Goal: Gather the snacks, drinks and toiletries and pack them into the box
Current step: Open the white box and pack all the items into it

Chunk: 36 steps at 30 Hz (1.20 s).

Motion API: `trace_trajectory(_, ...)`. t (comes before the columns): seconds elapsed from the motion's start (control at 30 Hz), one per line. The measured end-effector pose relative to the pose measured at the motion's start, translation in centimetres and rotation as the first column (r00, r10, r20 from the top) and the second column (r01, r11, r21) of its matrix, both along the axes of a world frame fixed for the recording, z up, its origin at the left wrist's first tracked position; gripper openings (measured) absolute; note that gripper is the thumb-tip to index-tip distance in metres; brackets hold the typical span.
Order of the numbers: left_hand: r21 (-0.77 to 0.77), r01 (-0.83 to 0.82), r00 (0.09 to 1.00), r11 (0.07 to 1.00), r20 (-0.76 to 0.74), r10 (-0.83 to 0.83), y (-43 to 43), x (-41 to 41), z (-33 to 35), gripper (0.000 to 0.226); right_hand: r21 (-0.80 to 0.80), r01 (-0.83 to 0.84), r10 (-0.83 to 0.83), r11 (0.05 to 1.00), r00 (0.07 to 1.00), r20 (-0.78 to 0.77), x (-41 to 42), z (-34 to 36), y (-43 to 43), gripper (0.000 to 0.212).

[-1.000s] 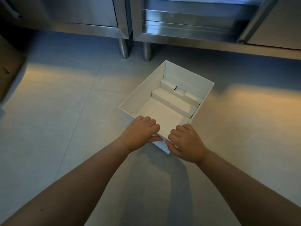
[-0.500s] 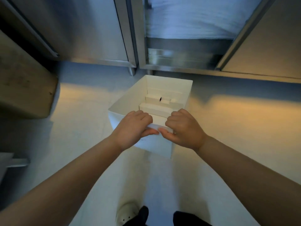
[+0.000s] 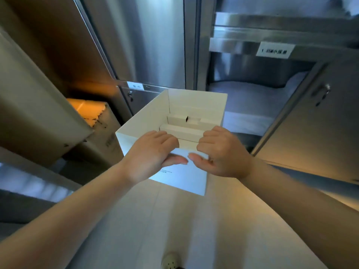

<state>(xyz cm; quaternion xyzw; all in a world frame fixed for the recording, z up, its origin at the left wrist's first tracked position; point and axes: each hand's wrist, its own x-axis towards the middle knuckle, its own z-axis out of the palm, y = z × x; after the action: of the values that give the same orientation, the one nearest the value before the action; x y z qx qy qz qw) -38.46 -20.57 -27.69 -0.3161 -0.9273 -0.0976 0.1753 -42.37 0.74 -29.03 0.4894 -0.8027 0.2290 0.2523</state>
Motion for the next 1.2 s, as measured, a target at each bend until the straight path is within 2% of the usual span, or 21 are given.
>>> trace_trajectory(0.1, 0.019, -0.041, 0.996, 0.999, -0.082, 0.042, -0.4, 3.6, 6.5, 0.048, -0.015, -0.090, 0.089, 0.996, 0.994, -0.071, 1.9, 6.5, -0.7, 0.041)
trace_trajectory(0.23, 0.024, -0.138, 0.976, 0.990, -0.168, 0.140, -0.5, 9.9, 12.5, 0.060, -0.020, -0.238, 0.234, 0.971, 0.963, -0.137, 5.4, 12.4, -1.6, 0.038)
trace_trajectory(0.47, 0.001, -0.431, 0.880, 0.902, -0.221, 0.421, -0.7, 22.7, 16.6, 0.047, 0.022, -0.480, 0.477, 0.877, 0.865, -0.156, 12.8, 16.9, -5.1, 0.043)
trace_trajectory(0.67, 0.028, -0.646, 0.745, 0.763, -0.195, 0.638, -2.2, 34.0, 17.7, 0.043, 0.032, -0.678, 0.678, 0.735, 0.732, -0.072, 20.5, 18.4, -10.3, 0.049)
trace_trajectory(0.77, 0.033, -0.730, 0.666, 0.683, -0.191, 0.721, -3.7, 40.0, 18.5, 0.043, 0.055, -0.750, 0.751, 0.660, 0.655, -0.082, 25.1, 19.5, -13.7, 0.050)
trace_trajectory(1.03, 0.026, -0.864, 0.480, 0.502, -0.253, 0.840, -9.9, 57.2, 20.4, 0.042, 0.058, -0.911, 0.901, 0.409, 0.393, -0.181, 40.0, 21.6, -25.1, 0.045)
trace_trajectory(1.2, -0.002, -0.927, 0.364, 0.374, -0.245, 0.899, -14.2, 69.0, 20.5, 0.040, 0.043, -0.954, 0.948, 0.298, 0.290, -0.132, 50.9, 20.5, -32.6, 0.052)
